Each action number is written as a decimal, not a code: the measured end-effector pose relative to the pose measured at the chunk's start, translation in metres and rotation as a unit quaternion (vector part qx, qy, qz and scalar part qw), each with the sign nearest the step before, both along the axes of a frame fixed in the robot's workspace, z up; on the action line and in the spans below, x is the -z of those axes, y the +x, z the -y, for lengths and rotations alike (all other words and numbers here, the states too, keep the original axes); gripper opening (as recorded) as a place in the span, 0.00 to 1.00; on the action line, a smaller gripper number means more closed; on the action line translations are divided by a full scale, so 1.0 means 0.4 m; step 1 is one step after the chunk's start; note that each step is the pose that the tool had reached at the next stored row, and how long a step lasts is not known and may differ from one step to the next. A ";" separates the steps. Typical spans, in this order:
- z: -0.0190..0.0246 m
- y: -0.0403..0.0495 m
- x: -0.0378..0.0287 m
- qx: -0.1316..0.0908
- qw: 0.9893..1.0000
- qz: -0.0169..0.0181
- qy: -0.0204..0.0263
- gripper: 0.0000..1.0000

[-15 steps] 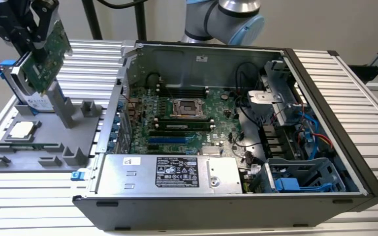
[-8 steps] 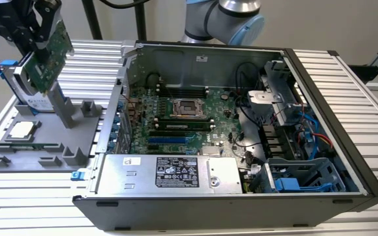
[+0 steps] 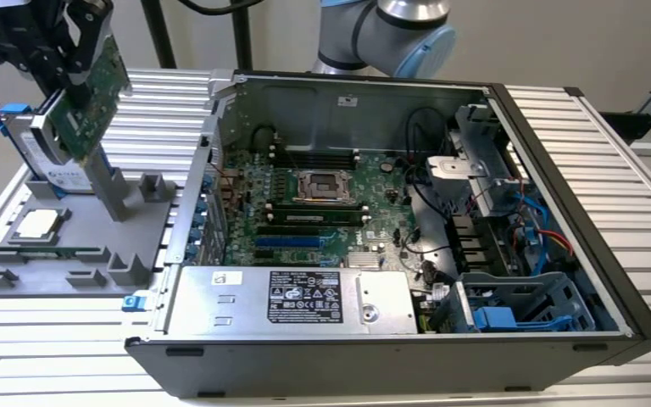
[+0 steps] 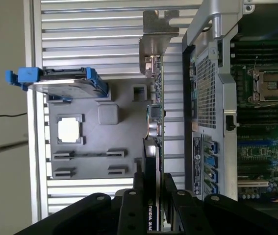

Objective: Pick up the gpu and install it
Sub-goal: 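Pick up the gpu and move the gpu toward the slot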

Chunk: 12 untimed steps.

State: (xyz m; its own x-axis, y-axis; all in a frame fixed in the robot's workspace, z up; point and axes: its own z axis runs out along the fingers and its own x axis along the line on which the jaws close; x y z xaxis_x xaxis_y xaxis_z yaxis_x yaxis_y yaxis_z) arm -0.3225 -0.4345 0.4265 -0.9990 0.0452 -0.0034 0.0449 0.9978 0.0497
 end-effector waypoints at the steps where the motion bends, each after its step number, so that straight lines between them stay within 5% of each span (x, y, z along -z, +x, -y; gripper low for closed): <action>1: 0.000 0.002 0.000 0.000 1.000 0.000 0.000 0.00; 12: 0.000 0.030 0.000 0.000 1.000 0.000 0.000 0.00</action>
